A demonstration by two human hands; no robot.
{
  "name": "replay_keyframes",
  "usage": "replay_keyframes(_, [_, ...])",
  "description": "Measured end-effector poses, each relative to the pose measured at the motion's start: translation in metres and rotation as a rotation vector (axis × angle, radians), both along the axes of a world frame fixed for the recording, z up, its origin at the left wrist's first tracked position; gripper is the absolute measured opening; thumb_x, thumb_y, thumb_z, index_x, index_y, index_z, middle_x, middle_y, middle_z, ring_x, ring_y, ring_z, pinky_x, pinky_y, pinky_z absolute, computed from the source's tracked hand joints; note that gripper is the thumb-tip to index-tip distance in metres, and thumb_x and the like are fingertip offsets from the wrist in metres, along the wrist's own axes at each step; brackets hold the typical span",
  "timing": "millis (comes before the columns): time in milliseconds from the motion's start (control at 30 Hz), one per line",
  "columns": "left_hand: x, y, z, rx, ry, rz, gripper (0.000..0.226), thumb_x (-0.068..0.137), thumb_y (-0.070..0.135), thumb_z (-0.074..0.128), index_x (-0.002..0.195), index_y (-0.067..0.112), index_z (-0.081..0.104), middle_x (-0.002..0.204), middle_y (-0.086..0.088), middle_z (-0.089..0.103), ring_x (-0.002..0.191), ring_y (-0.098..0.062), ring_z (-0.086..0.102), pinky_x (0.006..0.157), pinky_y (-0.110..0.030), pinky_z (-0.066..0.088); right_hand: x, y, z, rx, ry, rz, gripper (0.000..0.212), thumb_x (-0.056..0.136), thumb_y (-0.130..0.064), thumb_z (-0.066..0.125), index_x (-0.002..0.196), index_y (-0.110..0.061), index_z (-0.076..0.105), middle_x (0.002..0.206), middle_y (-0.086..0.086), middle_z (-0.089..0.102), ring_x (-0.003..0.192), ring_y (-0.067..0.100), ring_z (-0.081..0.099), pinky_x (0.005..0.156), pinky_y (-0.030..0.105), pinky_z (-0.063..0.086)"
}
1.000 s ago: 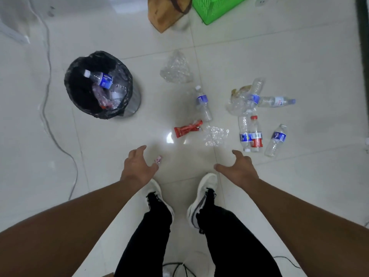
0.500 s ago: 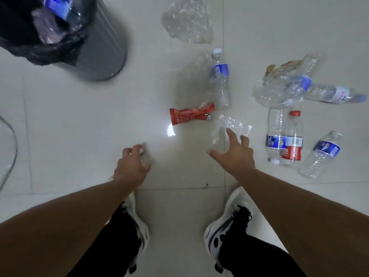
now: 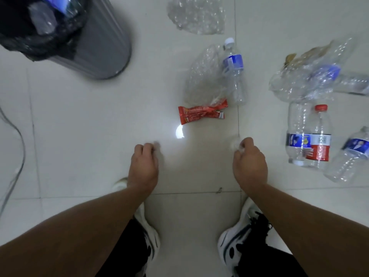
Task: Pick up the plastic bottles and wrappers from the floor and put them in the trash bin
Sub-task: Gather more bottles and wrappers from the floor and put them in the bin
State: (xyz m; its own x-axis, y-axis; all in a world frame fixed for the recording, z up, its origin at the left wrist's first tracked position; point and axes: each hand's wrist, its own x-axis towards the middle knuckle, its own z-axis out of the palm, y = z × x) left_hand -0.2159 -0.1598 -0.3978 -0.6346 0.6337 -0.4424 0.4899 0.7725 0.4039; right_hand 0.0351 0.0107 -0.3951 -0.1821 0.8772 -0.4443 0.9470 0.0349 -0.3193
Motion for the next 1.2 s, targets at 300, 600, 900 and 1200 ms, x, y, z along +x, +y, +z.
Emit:
replay_keyframes(300, [-0.001,0.039,0.236,0.057,-0.07,0.049,0.015,0.099,0.01,0.06,0.11,0.02,0.063,0.111,0.002,0.049,0.085,-0.015,0.061,0.079,-0.031,0.05,-0.011,0.027,0.232,-0.119,-0.012,-0.217,0.058,0.081,-0.064,0.071,0.113,-0.019,0.057,0.106,0.01,0.049,0.1,0.036,0.056,0.082,0.045,0.052])
replay_keyframes(600, [-0.001,0.105,0.379,0.087,-0.049,0.192,0.022,0.097,0.005,0.062,0.112,0.022,0.061,0.115,0.001,0.048,0.083,-0.007,0.062,0.088,-0.034,0.051,0.014,0.114,0.368,-0.251,0.0,-0.147,0.023,0.085,-0.039,0.065,0.083,-0.017,0.061,0.097,0.006,0.058,0.085,0.027,0.055,0.072,0.035,0.043])
replay_keyframes(900, [-0.013,0.189,0.395,0.117,-0.069,0.081,0.021,0.092,-0.001,0.062,0.109,0.011,0.066,0.107,-0.006,0.054,0.089,-0.027,0.062,0.09,-0.038,0.05,0.017,0.152,0.382,-0.243,0.102,-0.286,0.02,0.087,-0.028,0.065,0.091,-0.024,0.046,0.073,-0.005,0.061,0.064,0.009,0.055,0.053,0.027,0.032])
replay_keyframes(1200, [-0.1,0.297,0.326,-0.002,-0.161,-0.176,0.024,0.089,0.012,0.063,0.112,0.017,0.063,0.112,-0.002,0.053,0.098,-0.023,0.056,0.086,-0.034,0.045,-0.029,0.175,0.347,-0.282,0.078,-0.406,0.026,0.09,-0.025,0.072,0.114,-0.024,0.06,0.087,-0.015,0.061,0.073,-0.004,0.054,0.057,0.02,0.036])
